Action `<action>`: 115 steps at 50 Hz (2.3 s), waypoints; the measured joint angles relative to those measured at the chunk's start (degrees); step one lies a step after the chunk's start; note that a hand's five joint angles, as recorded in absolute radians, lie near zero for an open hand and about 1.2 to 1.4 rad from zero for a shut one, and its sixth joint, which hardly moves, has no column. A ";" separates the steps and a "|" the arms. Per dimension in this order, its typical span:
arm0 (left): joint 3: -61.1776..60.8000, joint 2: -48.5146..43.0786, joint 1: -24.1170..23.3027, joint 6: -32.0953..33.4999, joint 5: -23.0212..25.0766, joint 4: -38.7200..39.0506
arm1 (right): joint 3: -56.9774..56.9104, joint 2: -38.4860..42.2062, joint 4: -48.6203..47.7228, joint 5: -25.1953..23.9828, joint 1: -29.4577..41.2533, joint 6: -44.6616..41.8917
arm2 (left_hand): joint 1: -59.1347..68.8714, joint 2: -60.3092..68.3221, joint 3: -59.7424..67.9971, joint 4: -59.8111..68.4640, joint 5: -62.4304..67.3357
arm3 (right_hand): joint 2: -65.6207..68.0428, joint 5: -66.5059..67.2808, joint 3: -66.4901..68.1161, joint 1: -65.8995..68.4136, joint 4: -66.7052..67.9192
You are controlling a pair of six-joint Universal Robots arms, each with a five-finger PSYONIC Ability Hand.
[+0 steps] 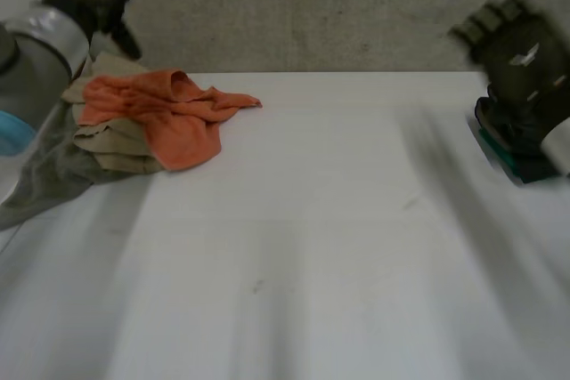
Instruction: Fold the laundry.
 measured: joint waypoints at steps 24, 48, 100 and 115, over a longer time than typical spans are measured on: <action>23.12 -40.14 9.05 12.78 12.45 17.87 | 14.75 1.50 7.46 0.02 1.79 -1.48 | 32.00 28.68 29.38 28.75 25.52 | 0.00 0.00 0.00 0.00 0.00; 1.60 -21.50 7.02 1.18 13.51 22.06 | 15.03 2.06 7.27 -0.76 1.22 -1.48 | 16.74 15.80 16.49 15.13 13.80 | 0.00 0.00 0.00 0.00 0.00; -0.16 9.92 -14.58 -22.81 -1.48 27.79 | 12.97 -1.68 7.45 4.51 -0.22 3.63 | 53.58 56.66 57.28 56.97 52.82 | 0.00 0.00 0.00 0.00 0.00; -17.11 -5.20 -26.25 -18.24 2.56 18.23 | 12.05 -3.65 12.16 4.43 -3.68 8.17 | 8.19 9.62 11.03 9.45 7.95 | 0.00 0.00 0.00 0.00 0.00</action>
